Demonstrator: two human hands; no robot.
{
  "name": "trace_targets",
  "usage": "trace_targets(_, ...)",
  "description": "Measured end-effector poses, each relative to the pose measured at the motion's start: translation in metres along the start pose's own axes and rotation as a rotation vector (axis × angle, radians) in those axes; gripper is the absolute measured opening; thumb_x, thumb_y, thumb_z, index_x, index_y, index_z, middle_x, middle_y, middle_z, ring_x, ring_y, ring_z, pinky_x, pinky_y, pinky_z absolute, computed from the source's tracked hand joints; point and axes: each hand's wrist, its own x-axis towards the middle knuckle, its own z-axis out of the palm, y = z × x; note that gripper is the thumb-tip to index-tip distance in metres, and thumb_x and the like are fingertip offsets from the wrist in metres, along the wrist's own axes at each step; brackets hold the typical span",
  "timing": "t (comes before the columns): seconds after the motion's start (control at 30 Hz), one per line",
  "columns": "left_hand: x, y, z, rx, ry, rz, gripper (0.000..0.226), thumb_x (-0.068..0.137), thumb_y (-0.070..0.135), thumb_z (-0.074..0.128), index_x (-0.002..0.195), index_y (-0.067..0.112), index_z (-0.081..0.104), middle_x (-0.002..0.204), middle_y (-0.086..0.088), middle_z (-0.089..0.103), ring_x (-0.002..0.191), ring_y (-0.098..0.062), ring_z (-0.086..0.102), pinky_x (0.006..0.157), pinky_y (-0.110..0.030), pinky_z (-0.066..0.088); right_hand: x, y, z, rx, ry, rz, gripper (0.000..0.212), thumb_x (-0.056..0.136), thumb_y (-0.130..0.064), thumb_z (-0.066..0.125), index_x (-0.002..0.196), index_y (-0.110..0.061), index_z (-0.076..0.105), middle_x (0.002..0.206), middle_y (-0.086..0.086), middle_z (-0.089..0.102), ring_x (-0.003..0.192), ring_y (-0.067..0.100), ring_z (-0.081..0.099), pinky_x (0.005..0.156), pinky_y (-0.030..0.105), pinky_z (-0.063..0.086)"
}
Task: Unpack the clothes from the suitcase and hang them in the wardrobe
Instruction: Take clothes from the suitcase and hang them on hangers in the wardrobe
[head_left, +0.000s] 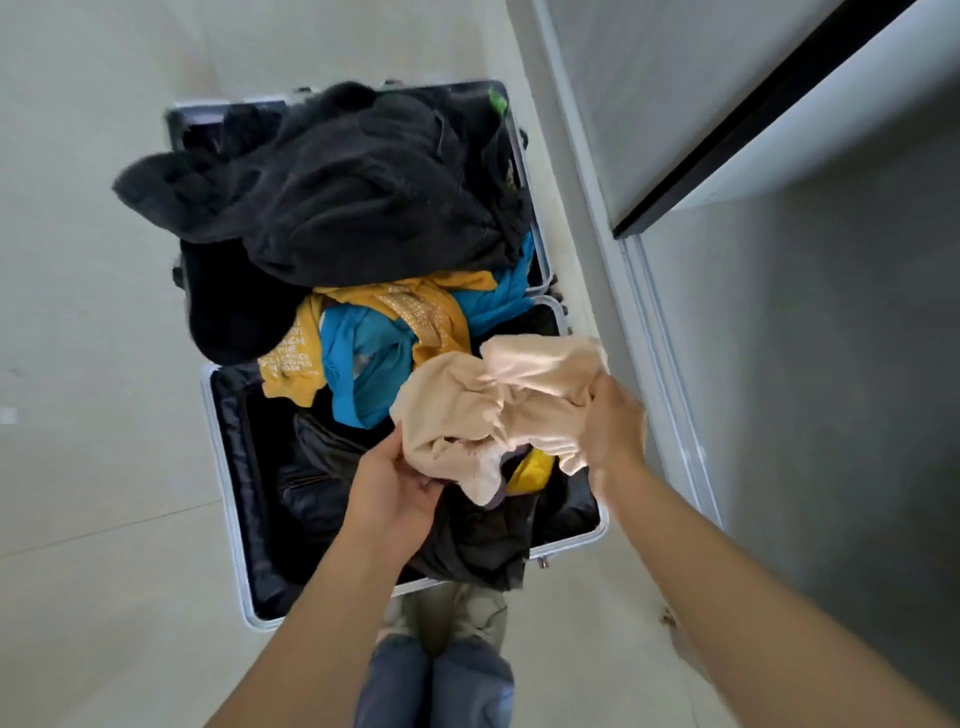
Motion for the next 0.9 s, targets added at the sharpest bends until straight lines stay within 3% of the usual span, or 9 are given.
trace_targets(0.1,-0.083,0.033,0.029,0.023,-0.152,0.008,0.027,0.098,0.03,0.047,0.108,0.014,0.067,0.093,-0.005,0.072,0.078,-0.019,0.069,0.064,-0.03,0.056,-0.053,-0.06,-0.032,0.085,0.041,-0.064,0.012,0.083,-0.015,0.043,0.071,-0.013,0.046,0.071,0.008,0.038,0.066,0.02,0.034,0.057,0.033,0.029)
trace_targets(0.2,-0.179,0.072,0.057,0.085,-0.235,0.058,0.027,0.093,0.031,0.052,0.087,0.02,0.076,0.085,-0.005,0.07,0.074,-0.021,0.065,0.07,-0.037,0.047,-0.121,-0.127,-0.073,0.171,0.036,-0.116,0.014,0.076,-0.014,0.045,0.064,-0.017,0.04,0.067,0.005,0.033,0.066,0.02,0.031,0.056,0.033,0.026)
trace_targets(0.27,-0.234,0.093,0.069,0.118,-0.266,0.127,0.024,0.092,0.028,0.054,0.098,0.017,0.074,0.093,-0.008,0.07,0.079,-0.021,0.067,0.074,-0.037,0.05,-0.162,-0.164,-0.102,0.196,0.019,-0.142,0.008,0.075,-0.016,0.049,0.066,-0.016,0.049,0.069,0.007,0.039,0.068,0.02,0.038,0.06,0.035,0.031)
trace_targets(0.4,-0.345,0.131,0.09,0.316,-0.374,0.29,0.037,0.083,0.024,0.058,0.118,0.011,0.062,0.098,-0.012,0.069,0.086,-0.023,0.068,0.073,-0.038,0.057,-0.245,-0.234,-0.165,0.244,-0.11,-0.244,0.022,0.084,-0.009,0.055,0.063,-0.014,0.056,0.058,-0.001,0.051,0.059,0.018,0.05,0.056,0.028,0.039)
trace_targets(0.5,-0.405,0.158,0.102,0.402,-0.446,0.324,0.049,0.078,0.026,0.062,0.125,0.01,0.06,0.109,-0.011,0.071,0.096,-0.025,0.069,0.073,-0.036,0.059,-0.285,-0.27,-0.205,0.136,-0.152,-0.399,0.014,0.084,-0.01,0.062,0.074,-0.001,0.064,0.064,0.005,0.056,0.058,0.017,0.053,0.054,0.024,0.04)
trace_targets(0.57,-0.443,0.176,0.116,0.464,-0.495,0.337,0.055,0.078,0.032,0.061,0.128,0.01,0.059,0.117,-0.011,0.069,0.104,-0.025,0.067,0.083,-0.037,0.057,-0.31,-0.291,-0.228,-0.005,-0.142,-0.51,0.024,0.081,-0.013,0.063,0.074,0.009,0.056,0.067,0.009,0.046,0.063,0.017,0.043,0.058,0.029,0.033)
trace_targets(0.73,-0.504,0.2,0.159,0.8,-0.621,0.361,0.065,0.077,0.066,0.063,0.12,0.016,0.066,0.131,-0.014,0.06,0.121,-0.036,0.056,0.11,-0.045,0.036,-0.354,-0.325,-0.251,-0.306,-0.123,-0.682,0.036,0.082,-0.014,0.062,0.055,-0.008,0.04,0.056,-0.001,0.033,0.058,0.013,0.03,0.056,0.027,0.024)
trace_targets(0.8,-0.524,0.201,0.179,0.915,-0.648,0.397,0.071,0.075,0.073,0.058,0.113,0.013,0.065,0.128,-0.014,0.06,0.114,-0.034,0.054,0.11,-0.041,0.031,-0.366,-0.337,-0.258,-0.365,-0.086,-0.716,0.03,0.083,-0.008,0.061,0.055,-0.008,0.049,0.054,-0.003,0.039,0.055,0.013,0.035,0.053,0.024,0.025)
trace_targets(0.9,-0.547,0.198,0.208,1.066,-0.675,0.448,0.07,0.086,0.07,0.045,0.123,0.012,0.06,0.12,-0.016,0.066,0.11,-0.038,0.062,0.104,-0.048,0.041,-0.376,-0.354,-0.273,-0.341,-0.06,-0.716,0.013,0.085,-0.006,0.056,0.074,-0.001,0.058,0.063,0.0,0.048,0.06,0.013,0.042,0.055,0.024,0.03)
